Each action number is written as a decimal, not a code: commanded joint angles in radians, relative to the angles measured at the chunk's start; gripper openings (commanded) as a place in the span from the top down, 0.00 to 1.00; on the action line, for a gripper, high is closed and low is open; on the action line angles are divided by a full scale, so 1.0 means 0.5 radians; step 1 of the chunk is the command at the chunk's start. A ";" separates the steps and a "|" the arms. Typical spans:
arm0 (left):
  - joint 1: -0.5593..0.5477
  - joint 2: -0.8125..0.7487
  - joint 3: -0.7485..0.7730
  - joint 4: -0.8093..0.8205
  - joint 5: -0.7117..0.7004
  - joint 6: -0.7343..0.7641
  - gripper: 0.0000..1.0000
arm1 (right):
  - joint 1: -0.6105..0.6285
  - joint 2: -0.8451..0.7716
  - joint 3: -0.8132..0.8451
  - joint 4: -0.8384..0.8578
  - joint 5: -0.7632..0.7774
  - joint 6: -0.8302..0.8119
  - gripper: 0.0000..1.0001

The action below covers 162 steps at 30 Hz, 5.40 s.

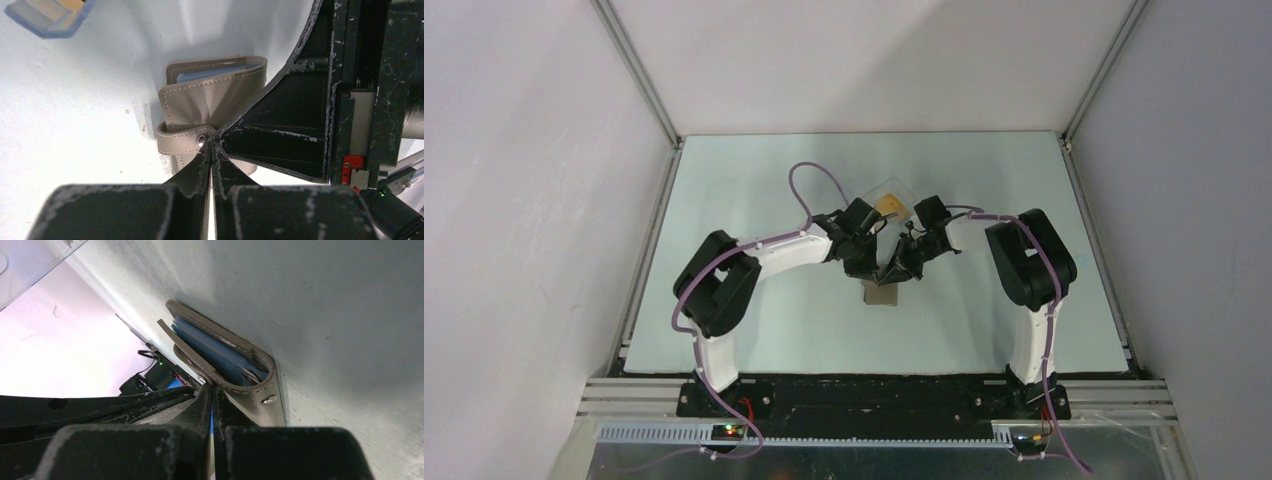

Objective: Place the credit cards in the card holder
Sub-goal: Close the card holder at the center of the board.

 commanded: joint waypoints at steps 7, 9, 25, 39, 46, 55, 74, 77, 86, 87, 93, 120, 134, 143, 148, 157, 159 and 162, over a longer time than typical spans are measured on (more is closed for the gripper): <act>-0.091 0.099 0.036 0.049 0.010 -0.018 0.95 | 0.044 0.123 -0.058 -0.198 0.216 -0.065 1.00; -0.092 0.096 0.033 0.049 0.003 -0.018 0.96 | 0.046 0.131 -0.060 -0.196 0.214 -0.065 1.00; -0.159 0.000 -0.016 0.046 -0.101 -0.050 0.92 | 0.062 0.199 -0.060 -0.245 0.256 -0.087 0.99; -0.119 -0.202 -0.087 0.041 -0.086 -0.086 0.84 | 0.096 0.233 -0.058 -0.272 0.304 -0.082 0.99; -0.121 -0.194 -0.130 0.042 -0.159 -0.096 0.96 | 0.090 0.241 -0.058 -0.275 0.302 -0.092 0.98; -0.117 -0.180 -0.132 0.038 -0.286 -0.114 1.00 | 0.095 0.246 -0.058 -0.277 0.298 -0.104 0.98; -0.101 0.006 -0.090 0.054 -0.188 -0.107 1.00 | 0.097 0.246 -0.060 -0.275 0.274 -0.123 0.95; -0.054 -0.107 -0.116 0.092 -0.161 -0.111 0.99 | 0.097 0.252 -0.059 -0.273 0.269 -0.127 0.95; 0.033 -0.250 -0.106 0.124 -0.117 -0.087 0.85 | 0.101 0.254 -0.058 -0.268 0.262 -0.127 0.94; 0.035 -0.241 -0.107 0.125 -0.120 -0.087 0.84 | 0.101 0.254 -0.058 -0.269 0.261 -0.128 0.94; 0.028 -0.171 -0.131 0.125 -0.104 -0.104 0.77 | 0.098 0.254 -0.058 -0.270 0.259 -0.130 0.94; -0.045 0.068 -0.130 0.128 -0.066 -0.140 0.85 | 0.100 0.236 -0.059 -0.252 0.221 -0.137 0.90; -0.064 0.097 -0.151 0.124 -0.083 -0.163 0.86 | 0.075 -0.096 -0.059 -0.291 0.158 -0.112 0.67; -0.066 0.081 -0.146 0.124 -0.086 -0.166 0.86 | 0.058 -0.237 0.035 -0.407 0.139 -0.160 0.61; -0.071 0.080 -0.134 0.124 -0.079 -0.169 0.86 | 0.047 -0.320 0.117 -0.553 0.236 -0.253 0.58; -0.078 0.081 -0.116 0.123 -0.085 -0.169 0.86 | 0.079 -0.204 0.250 -0.821 0.568 -0.456 0.57; -0.081 0.081 -0.115 0.122 -0.085 -0.167 0.86 | 0.087 -0.157 0.265 -0.797 0.549 -0.451 0.57; -0.083 0.078 -0.116 0.122 -0.087 -0.164 0.86 | 0.111 -0.091 0.320 -0.764 0.523 -0.442 0.57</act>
